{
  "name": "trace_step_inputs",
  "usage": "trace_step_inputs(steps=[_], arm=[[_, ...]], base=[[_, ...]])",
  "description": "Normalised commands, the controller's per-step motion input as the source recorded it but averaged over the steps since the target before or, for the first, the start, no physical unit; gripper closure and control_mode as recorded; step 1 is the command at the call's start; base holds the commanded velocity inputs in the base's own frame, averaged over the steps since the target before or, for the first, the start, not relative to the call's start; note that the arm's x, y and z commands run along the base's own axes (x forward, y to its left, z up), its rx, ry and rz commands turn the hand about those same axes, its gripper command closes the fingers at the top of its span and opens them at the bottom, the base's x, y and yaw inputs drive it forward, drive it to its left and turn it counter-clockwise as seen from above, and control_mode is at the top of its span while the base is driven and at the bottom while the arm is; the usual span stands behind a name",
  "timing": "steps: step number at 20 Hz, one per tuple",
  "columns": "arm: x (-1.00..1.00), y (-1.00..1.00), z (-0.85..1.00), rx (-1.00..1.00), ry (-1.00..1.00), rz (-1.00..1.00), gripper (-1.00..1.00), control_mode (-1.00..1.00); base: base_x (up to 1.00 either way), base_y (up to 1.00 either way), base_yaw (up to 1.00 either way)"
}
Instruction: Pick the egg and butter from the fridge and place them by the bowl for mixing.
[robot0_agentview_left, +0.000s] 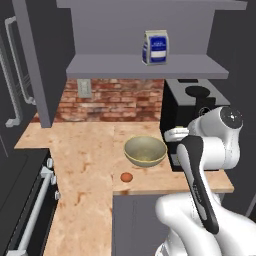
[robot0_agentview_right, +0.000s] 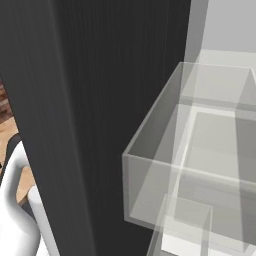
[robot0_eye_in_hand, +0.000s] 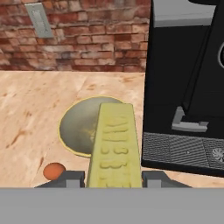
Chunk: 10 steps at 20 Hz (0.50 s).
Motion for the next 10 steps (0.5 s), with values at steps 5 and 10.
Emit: trace_step_inputs(steps=[5, 10], arm=[[0.0, 0.0, 0.0, 0.0, 0.0, 0.0, 1.0, 1.0], [-0.09, 0.11, -0.1, 0.0, 0.06, -0.03, 1.0, -1.0]], base=[[-0.02, 0.09, 0.0], [0.0, 0.02, 0.0]])
